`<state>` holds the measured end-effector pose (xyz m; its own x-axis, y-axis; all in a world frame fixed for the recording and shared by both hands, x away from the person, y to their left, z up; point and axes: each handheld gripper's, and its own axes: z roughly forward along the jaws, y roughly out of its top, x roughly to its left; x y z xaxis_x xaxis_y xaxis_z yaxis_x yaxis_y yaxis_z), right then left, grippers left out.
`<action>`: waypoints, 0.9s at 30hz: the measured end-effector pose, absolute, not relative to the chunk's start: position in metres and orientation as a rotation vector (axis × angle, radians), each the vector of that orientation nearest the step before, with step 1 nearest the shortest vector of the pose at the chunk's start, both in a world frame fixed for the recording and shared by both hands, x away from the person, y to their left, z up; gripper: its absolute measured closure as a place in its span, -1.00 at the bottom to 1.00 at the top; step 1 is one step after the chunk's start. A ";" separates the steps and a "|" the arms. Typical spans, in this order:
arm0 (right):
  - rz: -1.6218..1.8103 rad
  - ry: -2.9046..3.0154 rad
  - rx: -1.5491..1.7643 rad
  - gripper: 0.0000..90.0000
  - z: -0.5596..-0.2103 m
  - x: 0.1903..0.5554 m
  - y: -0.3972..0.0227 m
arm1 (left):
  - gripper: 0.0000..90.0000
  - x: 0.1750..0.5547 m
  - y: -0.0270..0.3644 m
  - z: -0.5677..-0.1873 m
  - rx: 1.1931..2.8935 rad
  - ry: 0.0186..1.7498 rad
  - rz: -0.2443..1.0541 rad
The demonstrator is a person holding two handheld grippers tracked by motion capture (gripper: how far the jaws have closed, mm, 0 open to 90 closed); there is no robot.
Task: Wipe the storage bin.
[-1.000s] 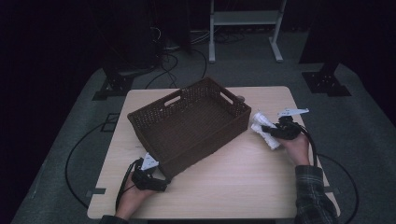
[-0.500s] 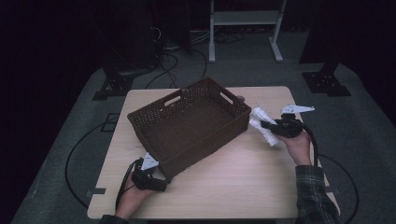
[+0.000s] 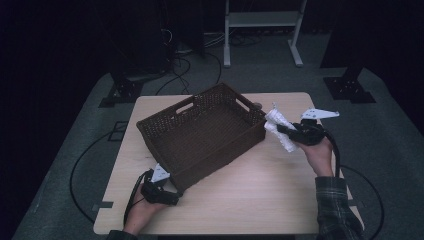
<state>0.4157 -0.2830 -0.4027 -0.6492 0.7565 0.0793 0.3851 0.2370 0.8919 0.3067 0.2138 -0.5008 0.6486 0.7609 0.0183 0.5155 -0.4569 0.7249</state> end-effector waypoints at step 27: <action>1.293 2.239 1.097 0.62 -0.431 0.432 -0.270 | -0.96 0.307 0.214 -0.501 2.160 0.986 0.446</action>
<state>0.4318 -0.2698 -0.4313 -0.6486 0.7558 0.0894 0.4552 0.2911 0.8414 0.3067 0.2138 -0.5008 0.6492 0.7604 0.0182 0.5153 -0.4573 0.7249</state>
